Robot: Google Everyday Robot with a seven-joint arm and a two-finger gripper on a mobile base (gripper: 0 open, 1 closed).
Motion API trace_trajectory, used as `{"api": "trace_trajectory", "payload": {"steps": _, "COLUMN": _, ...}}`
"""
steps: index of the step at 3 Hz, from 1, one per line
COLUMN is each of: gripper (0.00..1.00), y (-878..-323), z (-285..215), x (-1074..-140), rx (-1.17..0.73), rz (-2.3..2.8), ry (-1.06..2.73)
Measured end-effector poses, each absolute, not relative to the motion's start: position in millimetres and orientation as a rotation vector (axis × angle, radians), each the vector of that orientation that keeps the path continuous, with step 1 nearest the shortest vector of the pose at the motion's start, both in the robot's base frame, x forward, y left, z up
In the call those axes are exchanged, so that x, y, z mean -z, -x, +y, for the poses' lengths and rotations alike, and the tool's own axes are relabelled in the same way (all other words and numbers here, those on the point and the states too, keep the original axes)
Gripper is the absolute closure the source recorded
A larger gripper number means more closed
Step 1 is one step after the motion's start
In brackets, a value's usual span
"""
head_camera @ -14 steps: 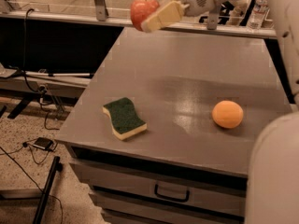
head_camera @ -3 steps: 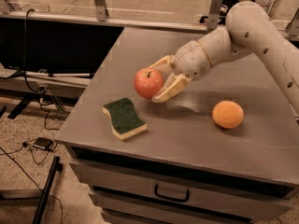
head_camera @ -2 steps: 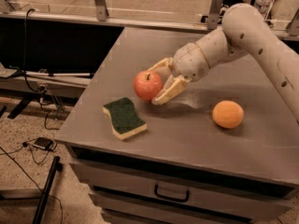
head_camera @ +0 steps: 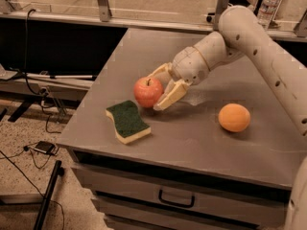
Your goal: Move apple near sponge
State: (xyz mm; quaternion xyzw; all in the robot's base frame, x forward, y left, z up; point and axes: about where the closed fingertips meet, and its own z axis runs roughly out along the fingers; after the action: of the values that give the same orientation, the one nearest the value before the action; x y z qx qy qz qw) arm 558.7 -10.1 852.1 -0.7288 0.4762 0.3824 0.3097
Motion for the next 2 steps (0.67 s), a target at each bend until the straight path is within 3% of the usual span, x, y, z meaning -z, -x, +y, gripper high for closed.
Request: {"api": "trace_trajectory", "payload": {"steps": 2, "gripper": 0.04, "y": -560.8, "z": -4.2, "x": -850.5, "rx": -1.015, "rz": 1.255, "ry": 1.923}}
